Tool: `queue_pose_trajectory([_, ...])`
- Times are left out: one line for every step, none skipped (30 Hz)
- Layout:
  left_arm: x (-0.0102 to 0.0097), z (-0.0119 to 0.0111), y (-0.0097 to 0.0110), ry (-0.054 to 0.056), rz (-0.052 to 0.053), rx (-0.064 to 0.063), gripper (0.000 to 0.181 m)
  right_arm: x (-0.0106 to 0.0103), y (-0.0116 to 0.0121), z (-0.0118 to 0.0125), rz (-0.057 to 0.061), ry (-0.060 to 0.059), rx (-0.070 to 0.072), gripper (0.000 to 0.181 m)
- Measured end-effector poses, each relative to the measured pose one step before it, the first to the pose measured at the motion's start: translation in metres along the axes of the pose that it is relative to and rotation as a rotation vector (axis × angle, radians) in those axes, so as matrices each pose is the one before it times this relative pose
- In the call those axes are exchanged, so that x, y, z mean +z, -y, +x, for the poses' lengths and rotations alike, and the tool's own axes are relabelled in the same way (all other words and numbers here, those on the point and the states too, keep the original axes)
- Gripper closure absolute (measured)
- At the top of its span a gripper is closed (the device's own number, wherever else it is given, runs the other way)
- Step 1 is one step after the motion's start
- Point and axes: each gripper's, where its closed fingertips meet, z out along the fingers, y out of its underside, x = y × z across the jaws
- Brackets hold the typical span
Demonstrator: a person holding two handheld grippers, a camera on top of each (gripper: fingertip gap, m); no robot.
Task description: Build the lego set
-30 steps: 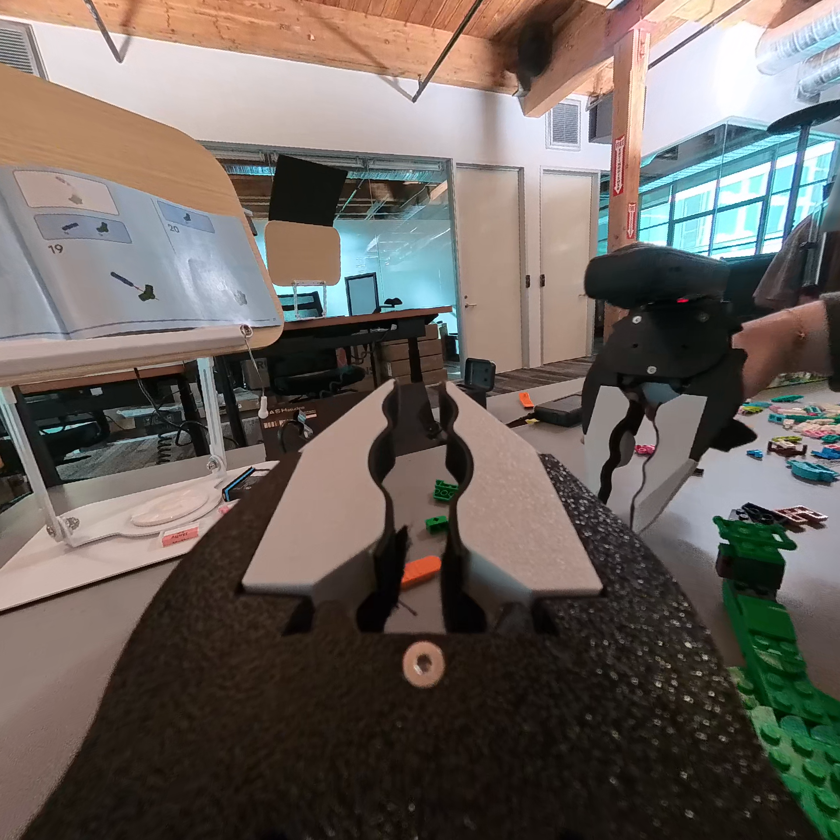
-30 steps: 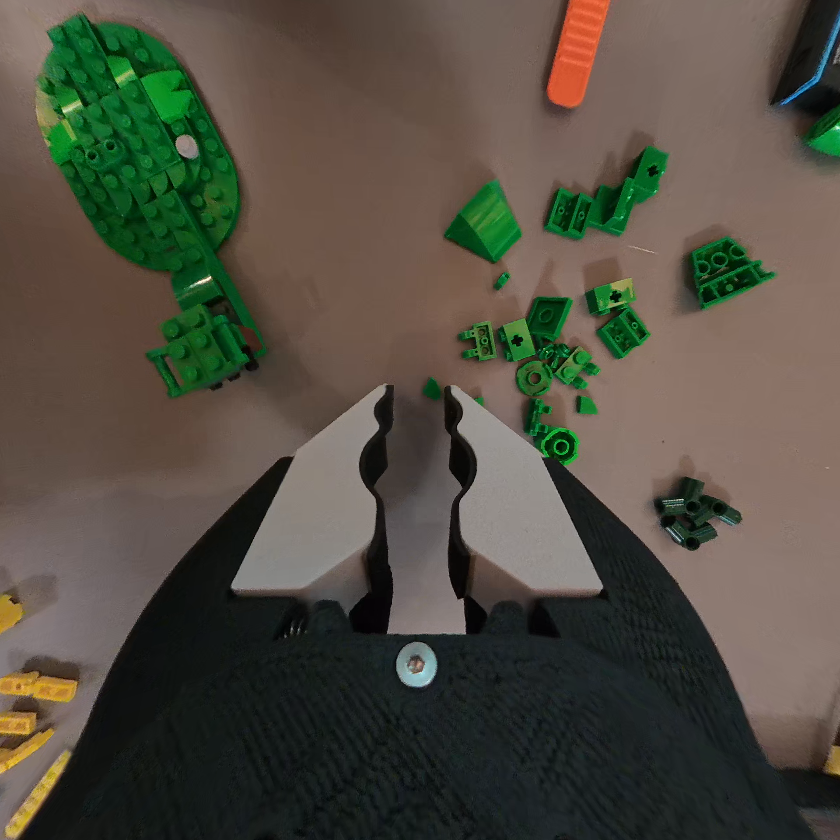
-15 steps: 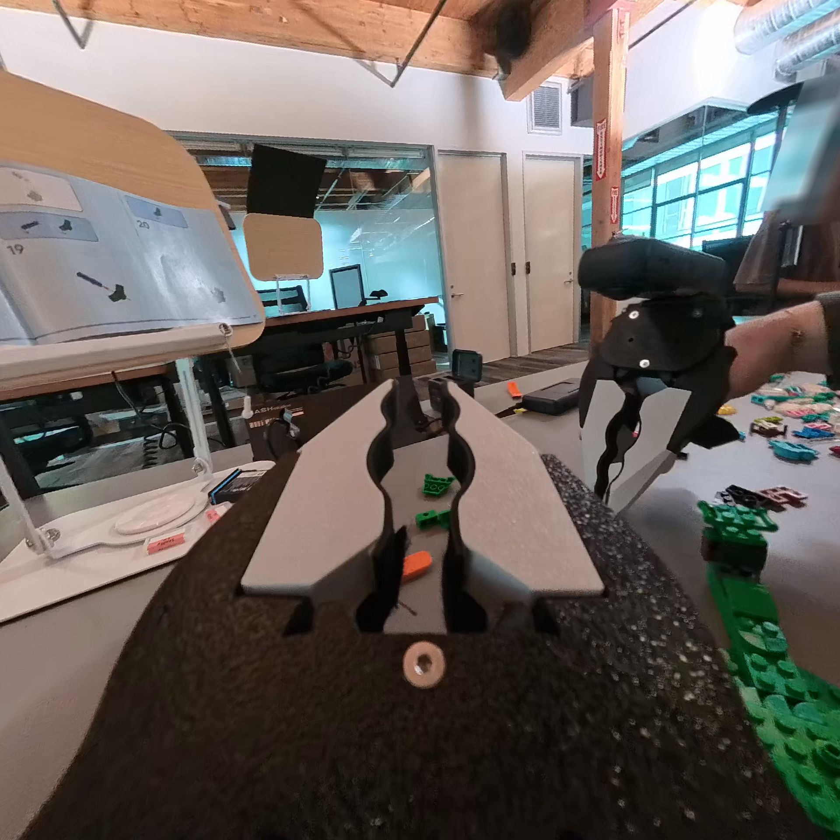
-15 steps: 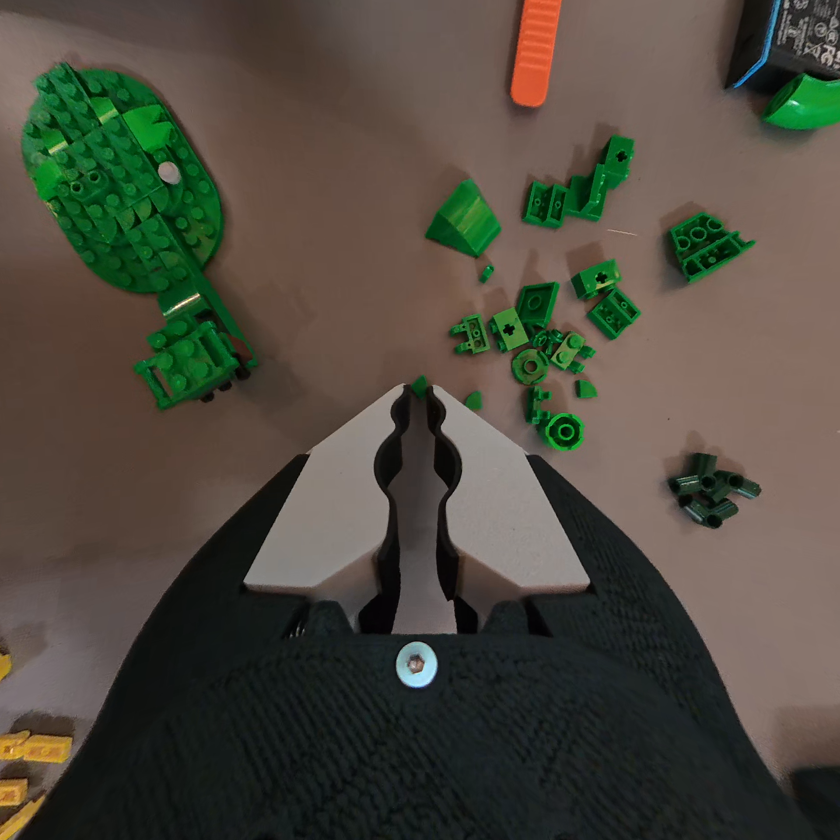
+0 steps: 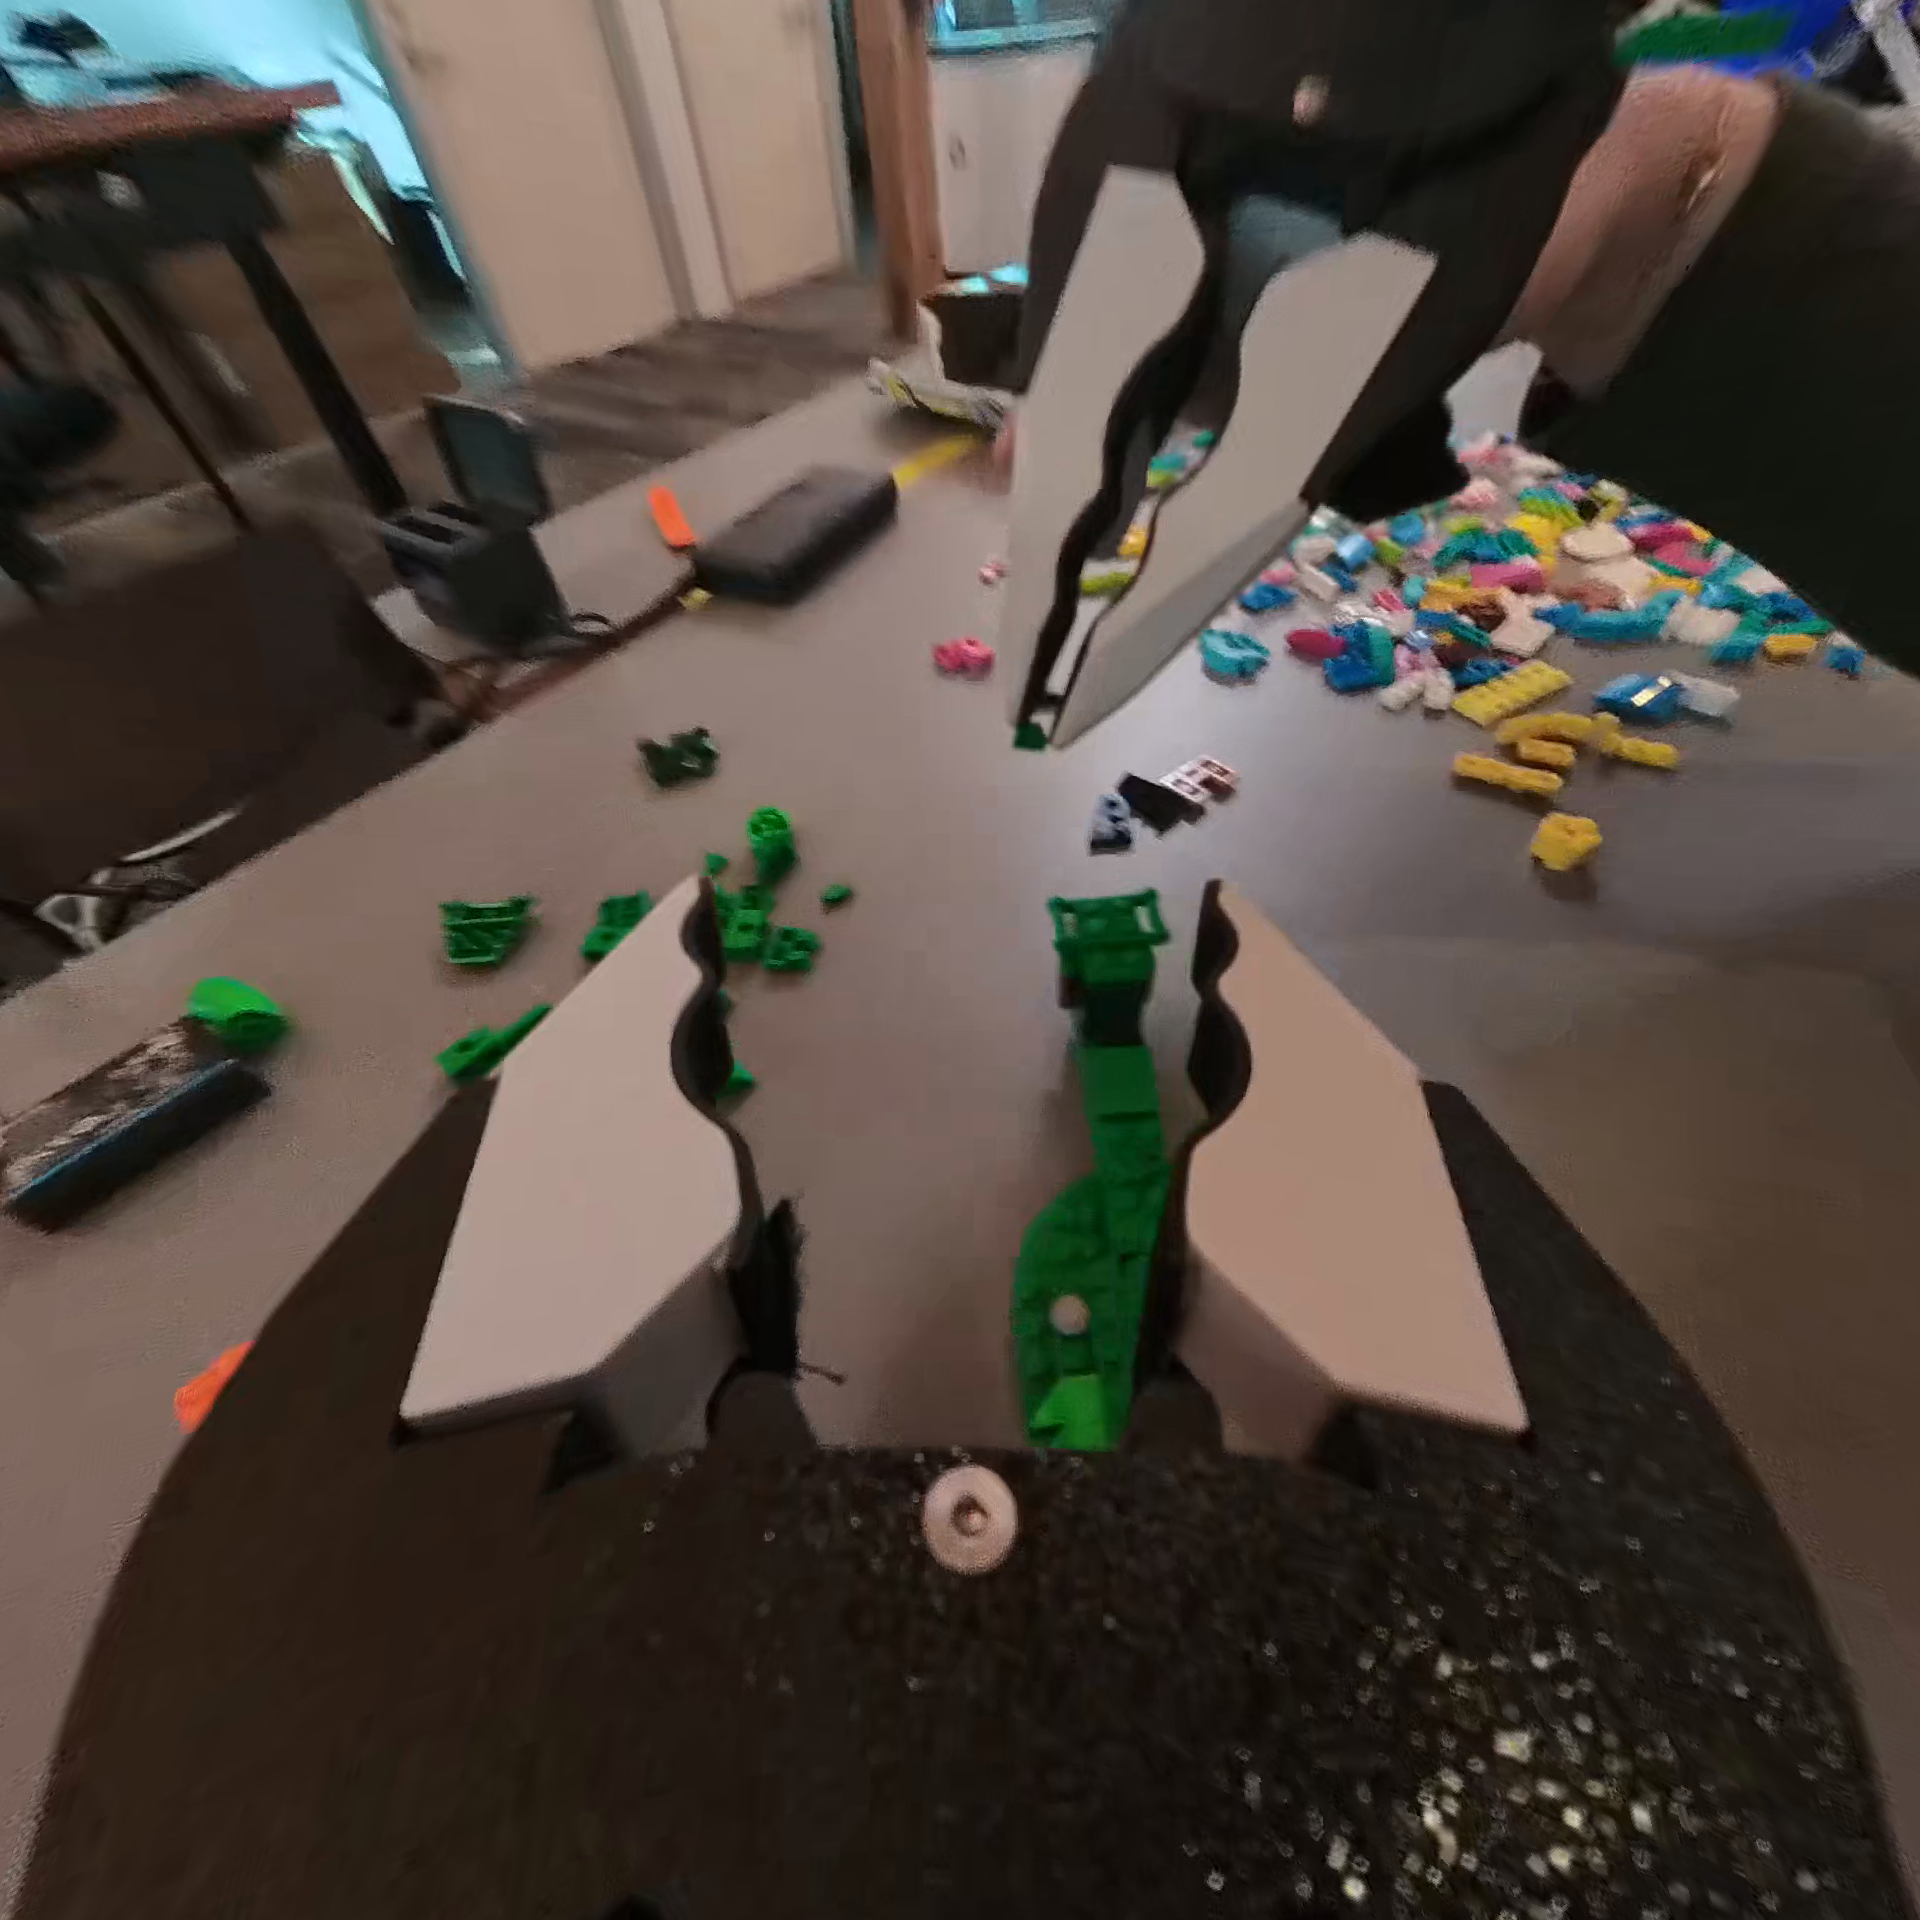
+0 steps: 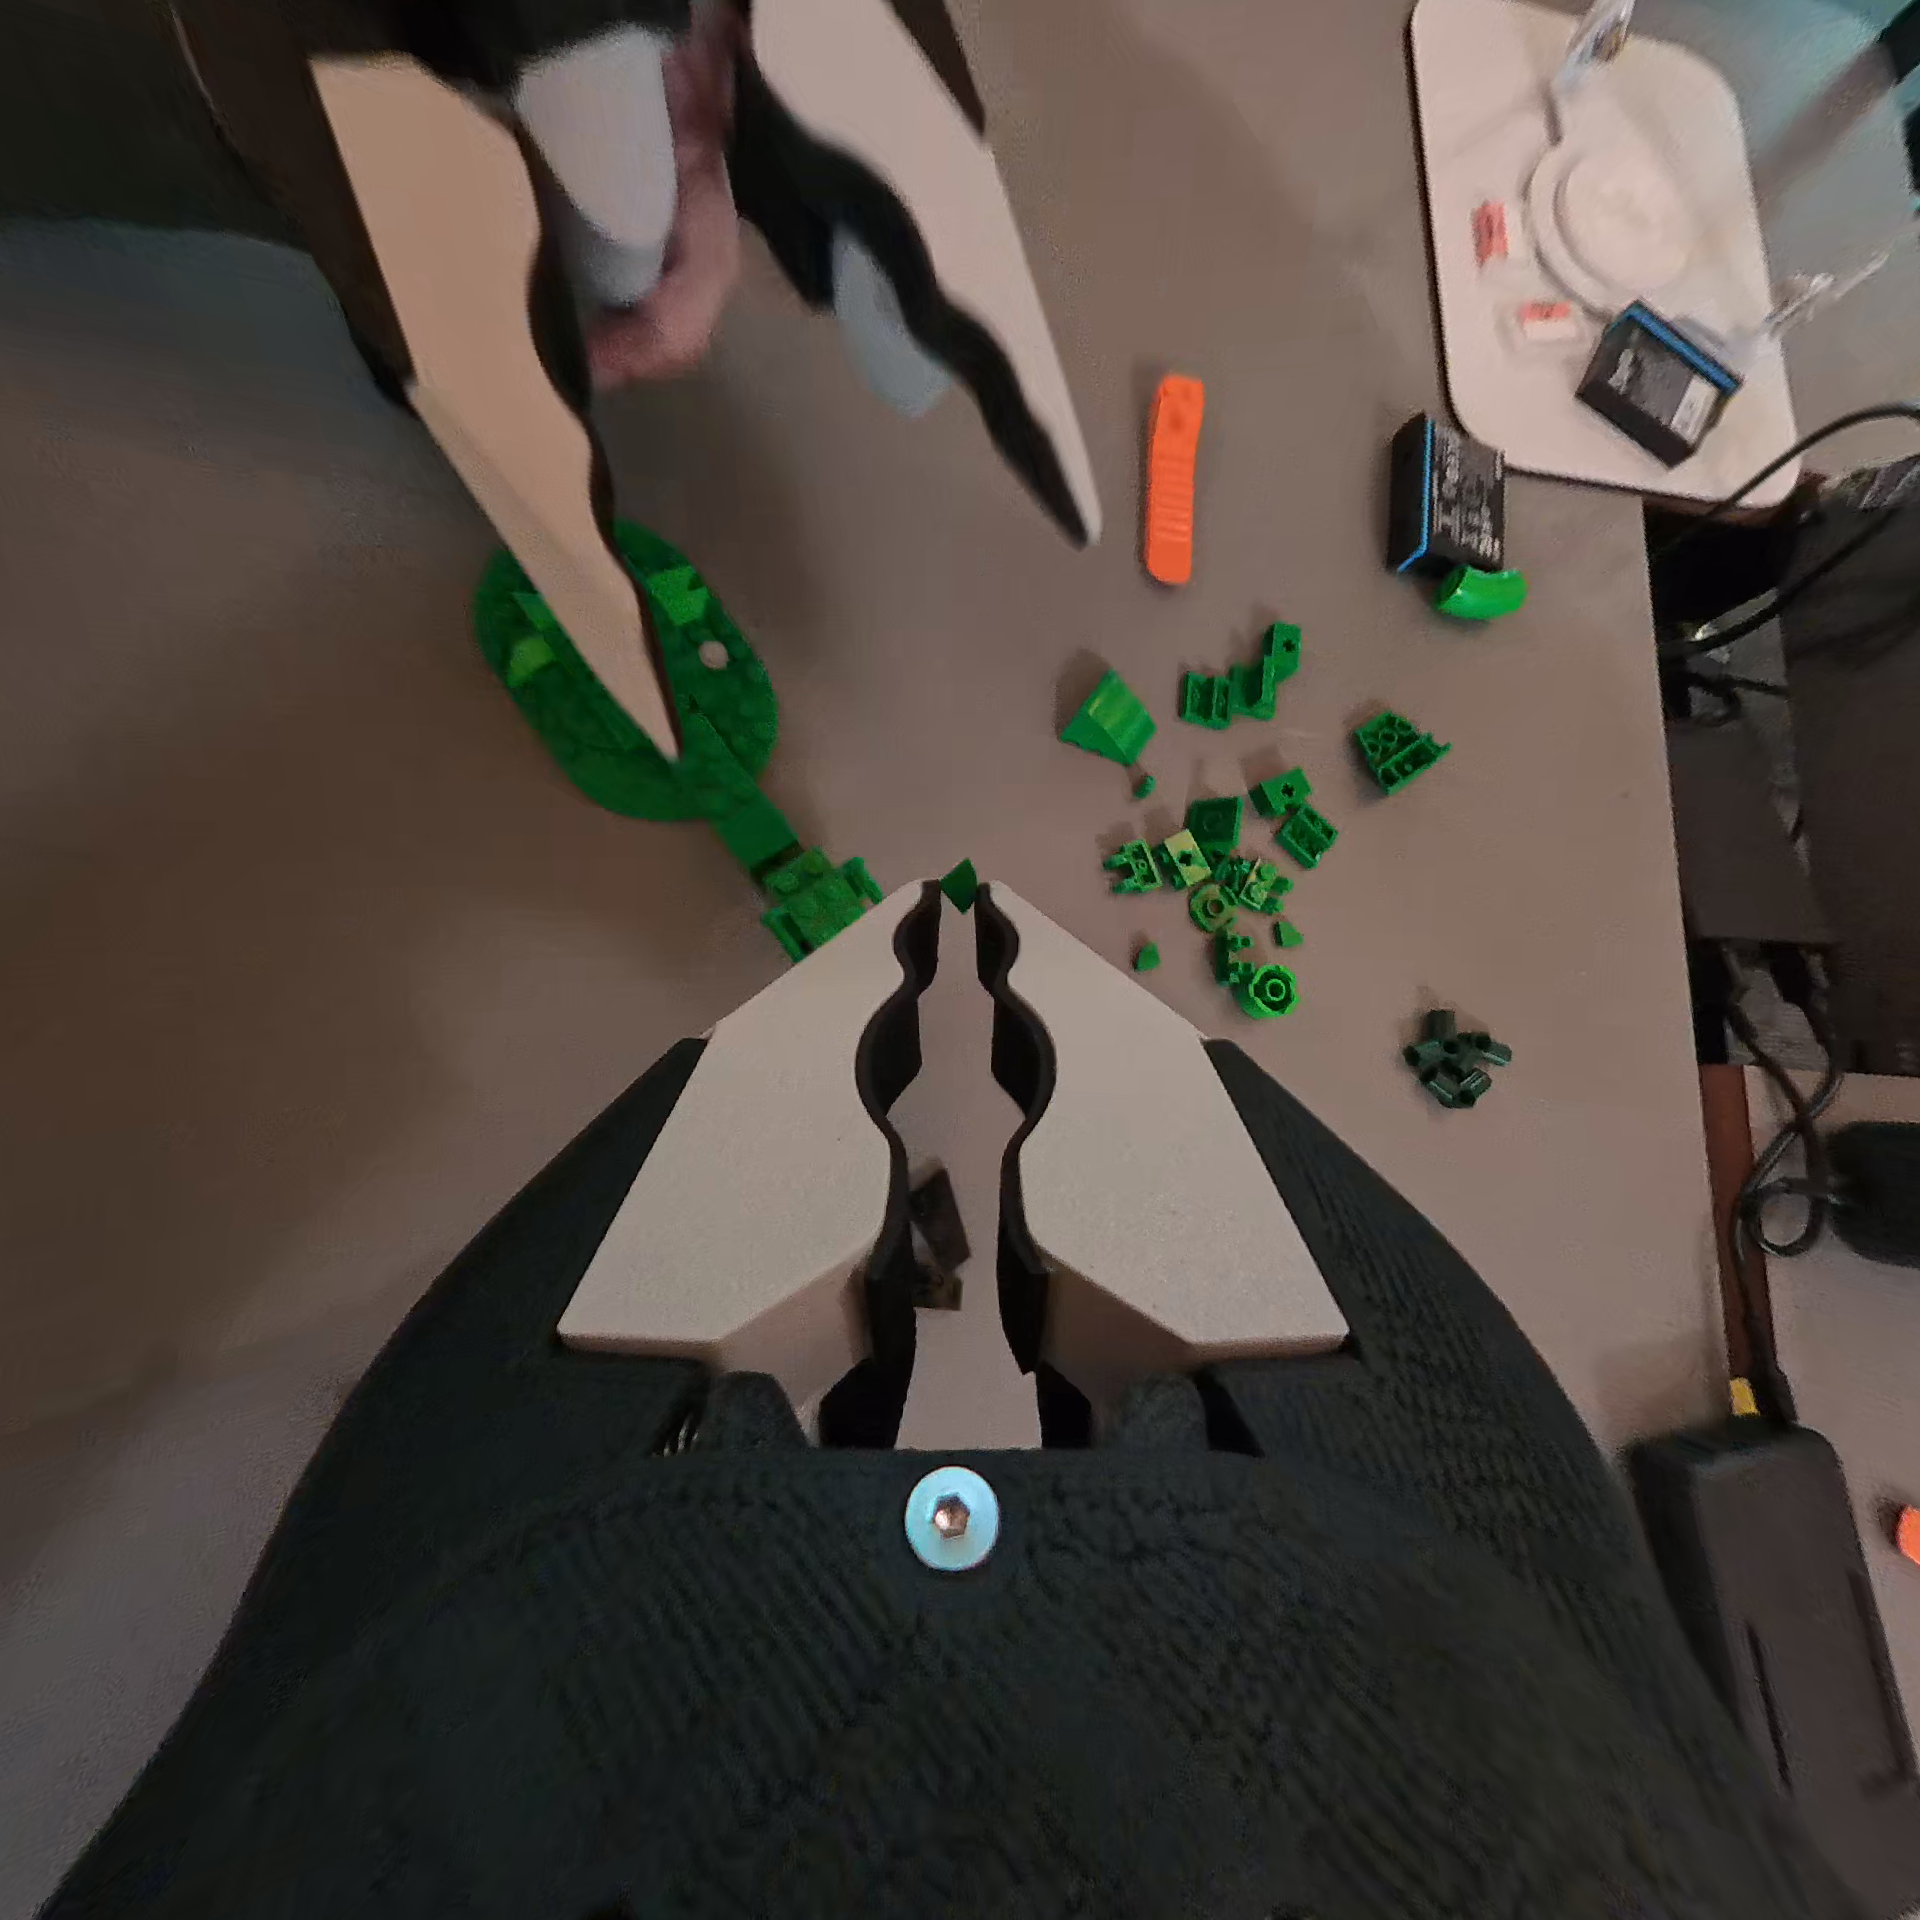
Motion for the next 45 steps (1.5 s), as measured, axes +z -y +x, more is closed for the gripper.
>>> queue_pose_trajectory([0.00438, 0.00765, -0.00265, -0.0181, -0.0258, 0.0067, 0.094, -0.00203, 0.00333, -0.00377, 0.0035, -0.0103, -0.0084, 0.177])
queue_pose_trajectory([0.00494, 0.00752, -0.00378, -0.0186, -0.0332, 0.0016, 0.096, -0.00137, 0.00198, -0.00314, -0.0004, -0.0076, -0.0036, 0.177])
queue_pose_trajectory([0.00528, 0.00862, -0.00436, -0.0264, -0.0350, 0.0000, 0.098, -0.00088, 0.00057, -0.00240, -0.0042, -0.0065, 0.0009, 0.177])
queue_pose_trajectory([0.00537, 0.00729, -0.00498, -0.0206, -0.0350, 0.0015, 0.102, -0.00038, -0.00053, -0.00157, -0.0068, -0.0065, 0.0021, 0.177])
queue_pose_trajectory([0.00508, 0.00503, -0.00573, -0.0099, -0.0325, 0.0073, 0.109, -0.00013, -0.00125, -0.00075, -0.0065, -0.0072, 0.0031, 0.177])
queue_pose_trajectory([0.00449, 0.00309, -0.00656, -0.0035, -0.0322, 0.0153, 0.120, 0.00011, -0.00190, -0.00033, -0.0081, -0.0064, 0.0049, 0.177])
queue_pose_trajectory([0.00392, -0.00040, -0.00647, 0.0128, -0.0326, 0.0195, 0.129, 0.00036, -0.00239, -0.00038, -0.0088, -0.0035, 0.0041, 0.177])
queue_pose_trajectory([0.00345, -0.00080, -0.00589, 0.0108, -0.0278, 0.0087, 0.133, 0.00022, -0.00218, -0.00035, -0.0061, -0.0031, 0.0007, 0.177])
queue_pose_trajectory([0.00301, 0.00110, -0.00457, -0.0064, -0.0213, -0.0067, 0.134, 0.00003, -0.00181, -0.00091, -0.0001, 0.0001, -0.0015, 0.177])
queue_pose_trajectory([0.00284, 0.00214, -0.00310, -0.0171, -0.0130, -0.0187, 0.135, -0.00043, -0.00091, -0.00145, 0.0074, 0.0046, 0.0018, 0.177])
queue_pose_trajectory([0.00258, 0.00172, -0.00248, -0.0154, -0.0116, -0.0201, 0.135, -0.00059, -0.00008, -0.00149, 0.0121, 0.0076, 0.0062, 0.177])
queue_pose_trajectory([0.00217, 0.00107, -0.00212, -0.0080, -0.0124, -0.0128, 0.135, -0.00069, -0.00037, -0.00179, 0.0053, 0.0127, 0.0049, 0.177])
queue_pose_trajectory([0.00088, 0.00056, 0.00035, -0.0027, -0.0014, -0.0095, 0.136, -0.00106, -0.00109, -0.00044, -0.0029, 0.0036, 0.0010, 0.177])
queue_pose_trajectory([0.00062, -0.00066, 0.00011, 0.0088, -0.0024, -0.0013, 0.138, -0.00114, -0.00043, 0.00102, -0.0019, -0.0063, -0.0032, 0.177])
queue_pose_trajectory([0.00029, -0.00231, 0.00052, 0.0199, 0.0005, -0.0012, 0.139, -0.00080, 0.00086, 0.00048, 0.0039, -0.0018, -0.0025, 0.177])
queue_pose_trajectory([0.00024, -0.00420, 0.00023, 0.0323, 0.0025, 0.0019, 0.141, -0.00036, 0.00196, -0.00048, 0.0075, 0.0052, 0.0009, 0.177])
queue_pose_trajectory([0.00054, -0.00166, -0.00032, 0.0148, -0.0016, 0.0038, 0.140, 0.00000, 0.00239, -0.00031, 0.0081, 0.0041, 0.0009, 0.177])
queue_pose_trajectory([0.00072, 0.00087, -0.00062, -0.0027, -0.0046, -0.0021, 0.142, 0.00023, 0.00220, 0.00003, 0.0055, 0.0015, -0.0011, 0.177])
queue_pose_trajectory([0.00027, 0.00090, 0.00041, -0.0039, 0.0023, -0.0045, 0.145, 0.00039, 0.00169, -0.00033, 0.0024, 0.0018, -0.0025, 0.177])
queue_pose_trajectory([0.00025, -0.00022, 0.00049, 0.0043, 0.0035, -0.0055, 0.146, 0.00033, 0.00152, -0.00048, 0.0018, 0.0010, -0.0028, 0.177])
queue_pose_trajectory([0.00027, 0.00058, 0.00030, -0.0019, 0.0025, -0.0032, 0.148, 0.00040, 0.00120, -0.00083, 0.0014, 0.0014, -0.0020, 0.177])
queue_pose_trajectory([0.00038, 0.00096, 0.00024, -0.0038, 0.0008, -0.0006, 0.150, 0.00016, 0.00072, -0.00103, -0.0003, 0.0020, -0.0025, 0.177])
queue_pose_trajectory([0.00010, 0.00051, 0.00012, -0.0005, -0.0011, 0.0011, 0.151, 0.00024, 0.00025, -0.00060, -0.0019, -0.0003, -0.0037, 0.177])
queue_pose_trajectory([0.00011, 0.00081, 0.00002, -0.0016, -0.0012, 0.0043, 0.152, 0.00007, -0.00010, -0.00010, -0.0031, -0.0023, -0.0021, 0.177])
queue_pose_trajectory([-0.00003, 0.00040, 0.00007, 0.0008, -0.0009, 0.0045, 0.153, 0.00002, -0.00031, 0.00015, -0.0032, -0.0018, 0.0001, 0.177])
queue_pose_trajectory([-0.00019, -0.00010, -0.00026, 0.0051, -0.0036, 0.0044, 0.153, -0.00008, -0.00031, 0.00019, -0.0007, -0.0008, 0.0004, 0.177])
queue_pose_trajectory([-0.00057, -0.00093, -0.00098, 0.0124, -0.0106, 0.0078, 0.151, -0.00010, -0.00009, 0.00024, 0.0019, 0.0001, 0.0011, 0.177])
queue_pose_trajectory([-0.00092, -0.00096, -0.00070, 0.0136, -0.0126, 0.0120, 0.148, -0.00030, -0.00006, -0.00035, 0.0035, 0.0039, 0.0027, 0.177])
queue_pose_trajectory([-0.00156, -0.00071, 0.00081, 0.0123, -0.0030, 0.0092, 0.145, -0.00068, 0.00005, -0.00043, 0.0051, 0.0054, 0.0031, 0.177])
queue_pose_trajectory([-0.00195, 0.00102, 0.00294, -0.0005, 0.0095, 0.0027, 0.143, -0.00116, 0.00016, -0.00013, 0.0058, 0.0035, 0.0041, 0.177])
queue_pose_trajectory([-0.00212, 0.00153, 0.00387, -0.0055, 0.0168, -0.0083, 0.139, -0.00153, 0.00036, 0.00021, 0.0059, 0.0016, 0.0048, 0.177])
queue_pose_trajectory([-0.00167, 0.00123, 0.00382, -0.0052, 0.0162, -0.0181, 0.135, -0.00179, 0.00031, 0.00007, 0.0055, 0.0010, 0.0038, 0.177])
queue_pose_trajectory([-0.00054, 0.00020, 0.00267, -0.0002, 0.0094, -0.0258, 0.129, -0.00168, 0.00026, 0.00027, 0.0045, -0.0009, 0.0025, 0.177])
queue_pose_trajectory([0.00097, -0.00007, 0.00092, -0.0009, 0.0004, -0.0248, 0.123, -0.00152, 0.00022, 0.00047, 0.0032, -0.0024, 0.0014, 0.177])
queue_pose_trajectory([0.00256, -0.00029, -0.00212, -0.0005, -0.0144, -0.0214, 0.118, -0.00111, 0.00017, 0.00028, 0.0021, -0.0020, 0.0009, 0.177])
queue_pose_trajectory([0.00315, 0.00043, -0.00472, -0.0038, -0.0276, -0.0113, 0.115, -0.00069, 0.00027, 0.00034, 0.0019, -0.0018, 0.0008, 0.177])
queue_pose_trajectory([0.00297, 0.00116, -0.00509, -0.0053, -0.0280, 0.0009, 0.113, -0.00036, 0.00035, 0.00005, 0.0020, -0.0004, 0.0002, 0.177])
queue_pose_trajectory([0.00214, 0.00041, -0.00301, 0.0022, -0.0164, 0.0078, 0.114, -0.00006, 0.00016, -0.00013, 0.0011, 0.0006, 0.0002, 0.177])
queue_pose_trajectory([0.00098, 0.00018, -0.00061, 0.0056, -0.0033, 0.0107, 0.116, 0.00014, -0.00010, 0.00000, -0.0010, 0.0001, 0.0008, 0.177])
queue_pose_trajectory([0.00015, 0.00017, 0.00083, 0.0065, 0.0031, 0.0087, 0.120, 0.00020, -0.00034, 0.00016, -0.0030, -0.0006, 0.0011, 0.177])
queue_pose_trajectory([-0.00017, 0.00005, 0.00116, 0.0068, 0.0053, 0.0058, 0.124, 0.00028, -0.00051, 0.00017, -0.0029, -0.0009, 0.0002, 0.177])
queue_pose_trajectory([-0.00002, -0.00019, 0.00044, 0.0077, 0.0014, 0.0043, 0.127, 0.00040, -0.00048, 0.00022, -0.0022, -0.0013, 0.0003, 0.177])
queue_pose_trajectory([0.00031, -0.00047, -0.00073, 0.0086, -0.0049, 0.0041, 0.130, 0.00032, -0.00059, 0.00053, -0.0033, -0.0018, 0.0020, 0.177])
queue_pose_trajectory([0.00060, -0.00075, -0.00141, 0.0102, -0.0082, 0.0033, 0.132, 0.00043, -0.00088, 0.00056, -0.0041, -0.0013, 0.0031, 0.178])
queue_pose_trajectory([0.00083, -0.00092, -0.00162, 0.0095, -0.0082, 0.0026, 0.135, 0.00055, -0.00084, 0.00028, -0.0040, -0.0001, 0.0020, 0.178])
